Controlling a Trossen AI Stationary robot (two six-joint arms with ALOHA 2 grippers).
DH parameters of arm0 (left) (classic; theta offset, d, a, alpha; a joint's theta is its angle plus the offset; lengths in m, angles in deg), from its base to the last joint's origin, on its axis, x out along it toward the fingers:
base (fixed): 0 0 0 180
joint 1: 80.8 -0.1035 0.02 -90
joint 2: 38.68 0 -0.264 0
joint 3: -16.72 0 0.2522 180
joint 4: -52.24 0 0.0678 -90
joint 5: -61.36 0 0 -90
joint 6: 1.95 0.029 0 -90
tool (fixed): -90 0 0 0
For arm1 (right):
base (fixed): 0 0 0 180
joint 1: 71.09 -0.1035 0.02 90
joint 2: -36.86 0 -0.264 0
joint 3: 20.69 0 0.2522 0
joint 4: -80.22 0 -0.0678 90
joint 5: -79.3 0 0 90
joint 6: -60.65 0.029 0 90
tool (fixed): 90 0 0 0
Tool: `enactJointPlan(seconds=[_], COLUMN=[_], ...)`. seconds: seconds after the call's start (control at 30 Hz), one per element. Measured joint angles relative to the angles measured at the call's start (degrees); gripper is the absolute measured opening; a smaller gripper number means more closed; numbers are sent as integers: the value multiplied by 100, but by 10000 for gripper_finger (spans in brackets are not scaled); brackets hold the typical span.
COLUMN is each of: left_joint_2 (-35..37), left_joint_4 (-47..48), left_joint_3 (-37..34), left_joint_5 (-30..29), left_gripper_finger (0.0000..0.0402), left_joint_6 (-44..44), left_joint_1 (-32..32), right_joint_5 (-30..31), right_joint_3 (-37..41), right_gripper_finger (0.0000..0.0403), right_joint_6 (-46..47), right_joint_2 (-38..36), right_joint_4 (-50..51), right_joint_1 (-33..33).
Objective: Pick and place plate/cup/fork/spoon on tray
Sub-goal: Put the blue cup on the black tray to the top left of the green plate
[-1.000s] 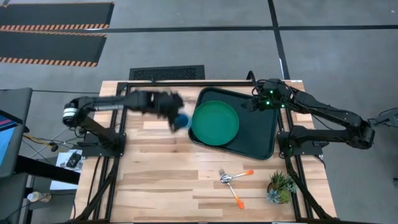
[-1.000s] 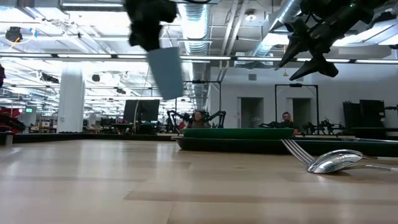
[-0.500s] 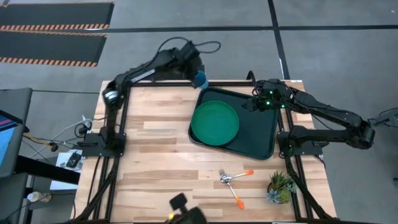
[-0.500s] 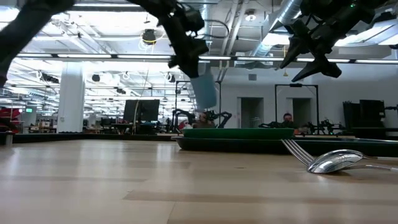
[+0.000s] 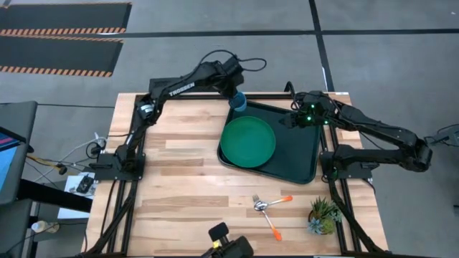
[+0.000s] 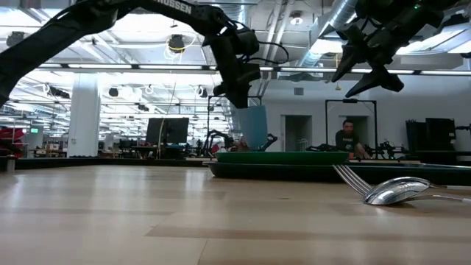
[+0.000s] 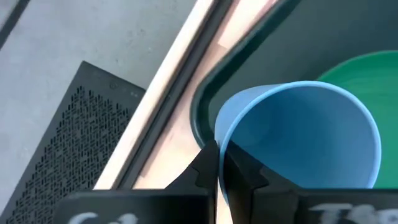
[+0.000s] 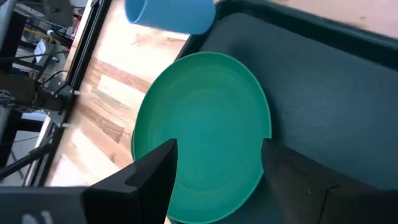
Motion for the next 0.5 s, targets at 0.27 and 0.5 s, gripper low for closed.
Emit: enactJointPlan(seconds=[0.27,0.5], left_joint_2=[97,105], left_joint_4=[111,303], left_joint_3=[9,9], left_joint_5=[-17,-8], left_gripper_finger=[0,0], left_joint_6=[-278,-286], left_joint_1=[21,159], right_joint_5=[97,85], right_joint_3=[0,0], right_gripper_finger=[258,258], right_joint_6=[-285,-1011], right_joint_2=[26,159], right_joint_4=[-136,-361], right_joint_1=[5,-153])
